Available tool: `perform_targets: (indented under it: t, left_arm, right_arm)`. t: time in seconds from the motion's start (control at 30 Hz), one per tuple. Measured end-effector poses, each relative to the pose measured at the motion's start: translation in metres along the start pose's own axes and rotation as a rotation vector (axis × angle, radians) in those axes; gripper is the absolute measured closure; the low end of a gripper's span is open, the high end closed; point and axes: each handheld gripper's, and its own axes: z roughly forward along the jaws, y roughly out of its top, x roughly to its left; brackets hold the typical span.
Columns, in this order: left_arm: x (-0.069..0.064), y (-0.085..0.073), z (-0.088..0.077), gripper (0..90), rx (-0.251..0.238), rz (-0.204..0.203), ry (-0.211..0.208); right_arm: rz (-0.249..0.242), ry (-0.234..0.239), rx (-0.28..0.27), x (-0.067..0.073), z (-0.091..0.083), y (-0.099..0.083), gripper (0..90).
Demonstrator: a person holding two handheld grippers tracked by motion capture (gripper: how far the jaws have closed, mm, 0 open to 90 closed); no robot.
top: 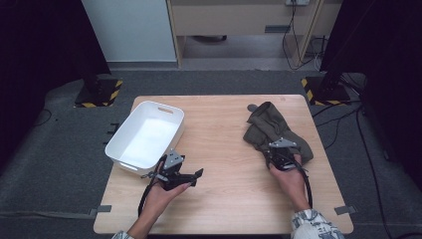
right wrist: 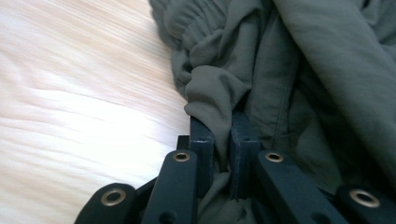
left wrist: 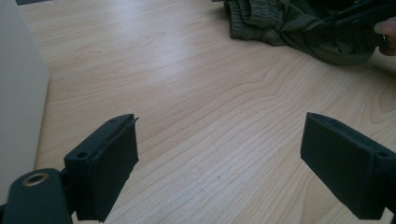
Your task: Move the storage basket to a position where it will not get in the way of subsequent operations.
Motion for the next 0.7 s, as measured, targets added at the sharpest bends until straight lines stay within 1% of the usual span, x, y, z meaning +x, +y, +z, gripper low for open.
perform_targets:
  t: [0.1, 0.17, 0.23, 0.27, 0.37, 0.53, 0.63, 0.67, 0.7]
  left_arm:
    - [0.000, 0.000, 0.000, 10.8, 0.001, 0.005, 0.005]
    - [0.000, 0.000, 0.000, 10.9, 0.001, 0.006, 0.007]
    - [0.001, 0.000, 0.001, 10.9, 0.002, 0.006, 0.010]
    - [0.001, 0.000, 0.001, 10.9, 0.003, 0.008, 0.012]
    - [0.002, 0.000, 0.001, 11.0, 0.002, 0.013, 0.020]
    - [0.003, 0.001, 0.001, 11.1, 0.000, 0.021, 0.024]
    - [0.006, 0.000, 0.000, 11.1, 0.001, 0.023, 0.035]
    - [0.007, 0.000, 0.000, 11.1, 0.004, 0.025, 0.039]
    - [0.007, 0.000, 0.000, 11.1, 0.006, 0.026, 0.041]
  right_arm:
    - [0.004, 0.059, -0.002, 0.013, 0.001, 0.003, 82.8]
    - [0.014, 0.098, -0.014, 0.024, 0.002, 0.007, 82.8]
    - [0.022, 0.141, -0.017, 0.039, 0.003, 0.011, 82.7]
    - [0.015, 0.149, -0.015, 0.045, 0.004, 0.013, 82.7]
    - [-0.007, 0.174, -0.009, 0.069, 0.006, 0.019, 82.6]
    - [-0.020, 0.255, -0.004, 0.109, 0.005, 0.026, 82.2]
    - [-0.024, 0.313, -0.001, 0.126, 0.001, 0.027, 81.0]
    - [-0.029, 0.328, -0.005, 0.131, -0.001, 0.027, 79.3]
    - [-0.034, 0.341, -0.005, 0.135, -0.002, 0.028, 75.7]
